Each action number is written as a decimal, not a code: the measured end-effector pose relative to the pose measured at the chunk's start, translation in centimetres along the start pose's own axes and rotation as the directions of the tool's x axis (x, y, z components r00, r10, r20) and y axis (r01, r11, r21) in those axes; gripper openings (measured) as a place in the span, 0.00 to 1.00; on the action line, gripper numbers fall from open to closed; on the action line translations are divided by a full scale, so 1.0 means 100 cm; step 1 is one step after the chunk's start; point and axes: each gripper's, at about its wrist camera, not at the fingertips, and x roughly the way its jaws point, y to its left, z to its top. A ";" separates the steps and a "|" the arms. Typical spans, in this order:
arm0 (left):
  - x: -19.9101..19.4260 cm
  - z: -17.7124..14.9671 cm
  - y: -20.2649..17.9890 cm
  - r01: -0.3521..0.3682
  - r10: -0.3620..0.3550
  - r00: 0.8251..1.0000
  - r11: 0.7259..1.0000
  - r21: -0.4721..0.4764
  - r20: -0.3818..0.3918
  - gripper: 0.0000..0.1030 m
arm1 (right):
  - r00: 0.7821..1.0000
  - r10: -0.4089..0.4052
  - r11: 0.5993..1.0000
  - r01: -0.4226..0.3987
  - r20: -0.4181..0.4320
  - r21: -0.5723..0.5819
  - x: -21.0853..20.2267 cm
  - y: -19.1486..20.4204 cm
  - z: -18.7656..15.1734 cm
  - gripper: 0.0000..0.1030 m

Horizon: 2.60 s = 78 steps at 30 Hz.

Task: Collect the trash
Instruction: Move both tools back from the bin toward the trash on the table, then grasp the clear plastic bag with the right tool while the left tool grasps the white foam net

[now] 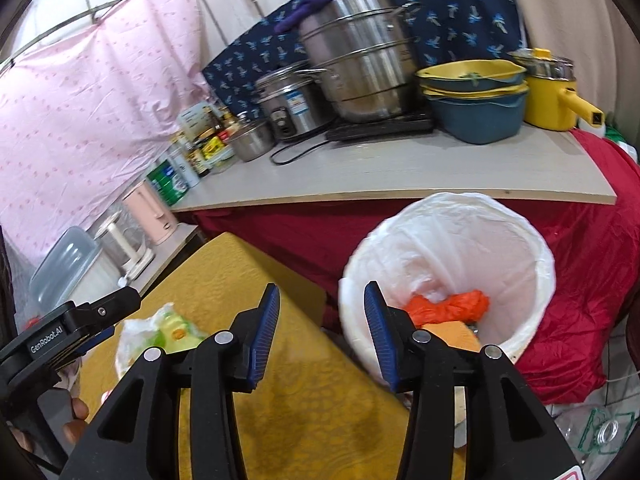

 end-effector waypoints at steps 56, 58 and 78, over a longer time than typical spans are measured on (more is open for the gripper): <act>0.033 -0.021 0.235 -0.093 0.044 0.984 0.952 -0.291 -0.170 0.85 | 0.934 0.161 0.939 -0.245 -0.320 -0.241 0.139 0.227 -0.101 0.14; 0.040 -0.021 0.227 -0.083 0.035 0.983 0.958 -0.273 -0.178 0.80 | 0.933 0.165 0.941 -0.246 -0.320 -0.232 0.135 0.222 -0.100 0.14; -0.004 -0.026 0.195 -0.023 -0.013 0.990 0.967 -0.253 -0.139 0.15 | 0.949 0.233 0.948 -0.270 -0.212 -0.167 0.068 0.184 -0.072 0.12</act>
